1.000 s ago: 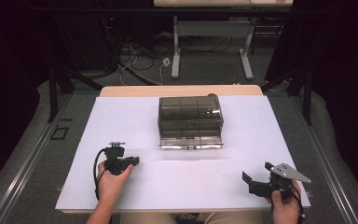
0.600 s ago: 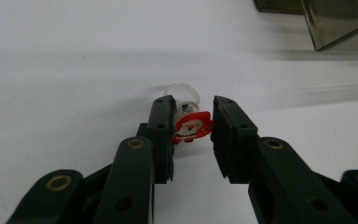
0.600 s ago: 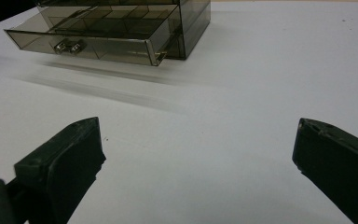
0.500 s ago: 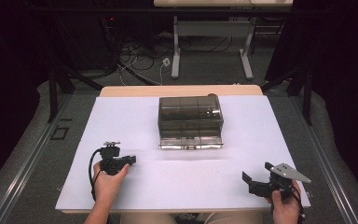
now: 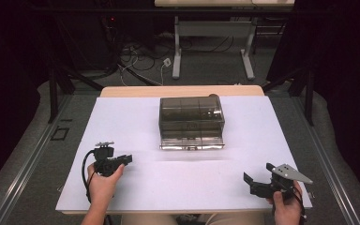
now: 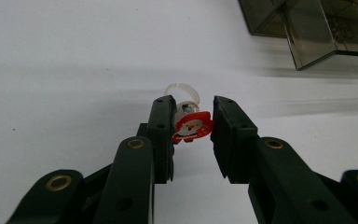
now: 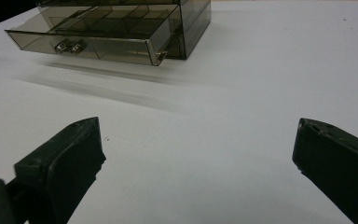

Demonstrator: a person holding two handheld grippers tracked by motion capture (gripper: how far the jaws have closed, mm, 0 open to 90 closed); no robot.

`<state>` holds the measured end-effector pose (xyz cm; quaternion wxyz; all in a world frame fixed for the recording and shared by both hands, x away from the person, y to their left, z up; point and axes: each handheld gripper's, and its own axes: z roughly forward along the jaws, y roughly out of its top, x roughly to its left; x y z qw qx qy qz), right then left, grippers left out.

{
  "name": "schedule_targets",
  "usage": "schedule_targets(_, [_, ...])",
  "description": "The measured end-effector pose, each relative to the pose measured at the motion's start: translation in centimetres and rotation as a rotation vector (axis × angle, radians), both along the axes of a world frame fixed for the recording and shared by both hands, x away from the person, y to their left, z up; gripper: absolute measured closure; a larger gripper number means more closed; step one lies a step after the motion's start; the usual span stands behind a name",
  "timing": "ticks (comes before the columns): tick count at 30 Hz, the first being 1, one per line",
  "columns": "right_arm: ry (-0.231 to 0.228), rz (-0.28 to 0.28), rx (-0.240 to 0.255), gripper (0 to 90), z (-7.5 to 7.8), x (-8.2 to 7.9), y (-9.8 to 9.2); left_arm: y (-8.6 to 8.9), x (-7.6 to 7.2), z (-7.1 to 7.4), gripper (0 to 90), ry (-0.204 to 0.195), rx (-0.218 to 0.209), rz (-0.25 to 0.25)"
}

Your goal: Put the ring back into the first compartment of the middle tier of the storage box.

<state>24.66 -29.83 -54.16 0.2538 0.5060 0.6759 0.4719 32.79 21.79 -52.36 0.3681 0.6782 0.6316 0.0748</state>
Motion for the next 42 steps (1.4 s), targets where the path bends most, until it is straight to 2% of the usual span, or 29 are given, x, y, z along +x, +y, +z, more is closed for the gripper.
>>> schedule_targets(4, [0.001,0.004,0.006,1.3,0.0,0.0,0.0,0.2,-0.2,0.3,69.5,-0.006,-0.012,0.003])
schedule_targets(5, [0.008,0.004,-0.008,1.3,0.0,0.0,-0.1,0.3,-0.2,0.3,69.5,-0.006,-0.015,0.003])
schedule_targets(8, [0.001,0.003,0.008,1.3,0.0,0.0,0.0,0.4,-0.4,0.6,69.5,-0.008,-0.022,-0.002])
schedule_targets(14, [0.008,0.005,0.002,1.2,0.0,0.0,-0.1,0.4,-0.7,1.1,69.5,-0.028,-0.024,-0.014])
schedule_targets(16, [-0.002,0.007,0.005,1.3,0.0,0.1,-0.1,0.3,-0.9,1.3,69.5,-0.034,-0.025,-0.017])
schedule_targets(21, [0.006,0.004,-0.007,1.3,0.0,0.0,-0.1,0.4,-1.1,1.6,69.5,-0.033,-0.019,-0.034])
schedule_targets(22, [-0.005,0.004,-0.001,1.3,0.0,0.1,-0.1,0.3,-1.2,1.6,69.5,-0.038,-0.029,-0.031])
schedule_targets(27, [-0.001,0.005,-0.003,1.3,0.0,0.0,-0.2,0.0,-1.4,2.0,69.5,-0.047,-0.018,-0.046])
schedule_targets(28, [0.006,0.006,-0.007,1.3,0.0,0.0,-0.1,-0.2,-1.5,2.1,69.5,-0.060,-0.021,-0.045])
schedule_targets(30, [0.002,0.005,0.001,1.2,0.0,0.0,-0.1,-0.2,-1.5,2.2,69.5,-0.051,-0.022,-0.056])
schedule_targets(31, [0.003,0.005,0.000,1.3,0.0,0.0,-0.1,-0.4,-1.6,2.3,69.6,-0.065,-0.024,-0.045])
schedule_targets(32, [0.001,0.003,-0.001,1.3,0.0,0.0,0.0,-0.3,-1.7,2.5,69.6,-0.058,-0.024,-0.058])
schedule_targets(36, [-0.001,0.004,0.000,1.3,0.0,0.0,0.0,-0.6,-1.9,3.0,69.5,-0.075,-0.028,-0.059])
schedule_targets(42, [-0.002,0.011,-0.006,1.3,0.0,0.0,0.0,-1.0,-2.4,3.8,69.6,-0.089,-0.021,-0.090])
